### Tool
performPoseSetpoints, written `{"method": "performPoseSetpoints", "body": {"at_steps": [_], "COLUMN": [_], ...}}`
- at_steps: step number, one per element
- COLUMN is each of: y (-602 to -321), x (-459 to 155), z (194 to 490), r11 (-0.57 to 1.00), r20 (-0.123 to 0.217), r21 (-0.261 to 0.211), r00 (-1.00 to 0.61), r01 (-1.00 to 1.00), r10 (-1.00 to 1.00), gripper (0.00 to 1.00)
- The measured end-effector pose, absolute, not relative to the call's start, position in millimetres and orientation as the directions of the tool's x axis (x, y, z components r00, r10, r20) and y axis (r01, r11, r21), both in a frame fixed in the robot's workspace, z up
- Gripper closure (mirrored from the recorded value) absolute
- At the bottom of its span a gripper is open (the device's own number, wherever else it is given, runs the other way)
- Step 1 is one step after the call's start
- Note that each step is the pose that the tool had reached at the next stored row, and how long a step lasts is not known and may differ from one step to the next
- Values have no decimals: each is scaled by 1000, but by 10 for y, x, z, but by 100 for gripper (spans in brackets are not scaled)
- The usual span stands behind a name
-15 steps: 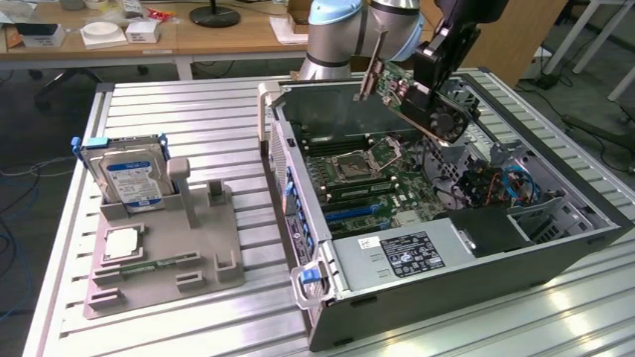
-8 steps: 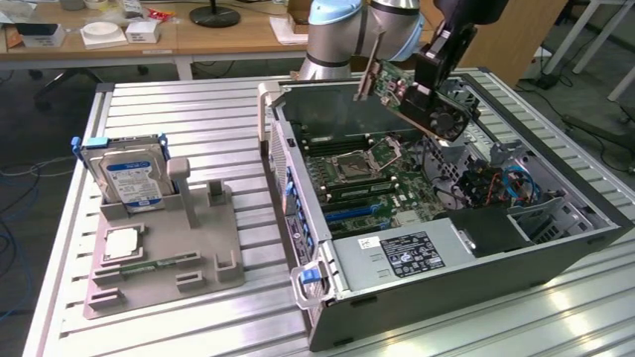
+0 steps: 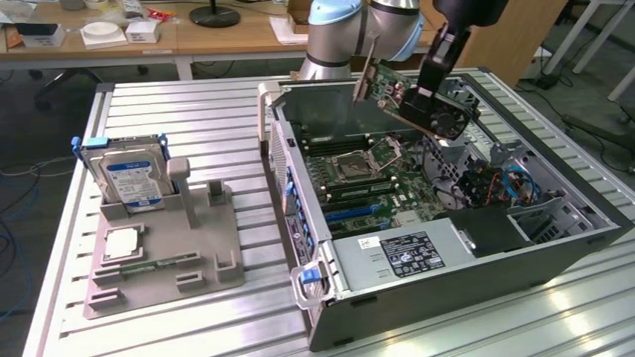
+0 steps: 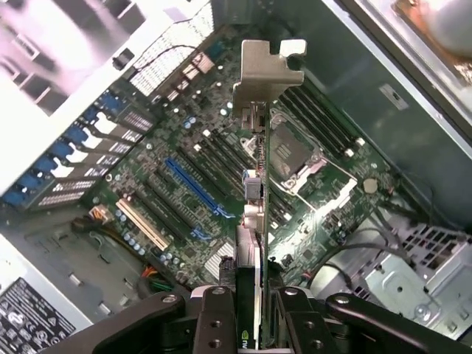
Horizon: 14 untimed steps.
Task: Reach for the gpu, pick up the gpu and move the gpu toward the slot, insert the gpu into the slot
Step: 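Insert the gpu into the slot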
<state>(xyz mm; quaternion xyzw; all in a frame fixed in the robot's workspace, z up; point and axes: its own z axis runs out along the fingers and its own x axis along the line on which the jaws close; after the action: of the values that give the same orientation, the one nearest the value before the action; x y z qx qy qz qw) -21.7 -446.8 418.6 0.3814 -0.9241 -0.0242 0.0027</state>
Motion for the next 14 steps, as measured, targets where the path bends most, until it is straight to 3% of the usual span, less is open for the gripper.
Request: {"method": "performPoseSetpoints", "body": {"at_steps": [10, 14], "y": [-4469, -4468], "x": [-216, -216], "z": [4173, 4170], "r11": [602, 568], "r20": [-15, -30], "r21": [46, 26], "r00": [-603, -569], "r01": [-797, -823], "r10": [-798, -822], "gripper": [74, 74]}}
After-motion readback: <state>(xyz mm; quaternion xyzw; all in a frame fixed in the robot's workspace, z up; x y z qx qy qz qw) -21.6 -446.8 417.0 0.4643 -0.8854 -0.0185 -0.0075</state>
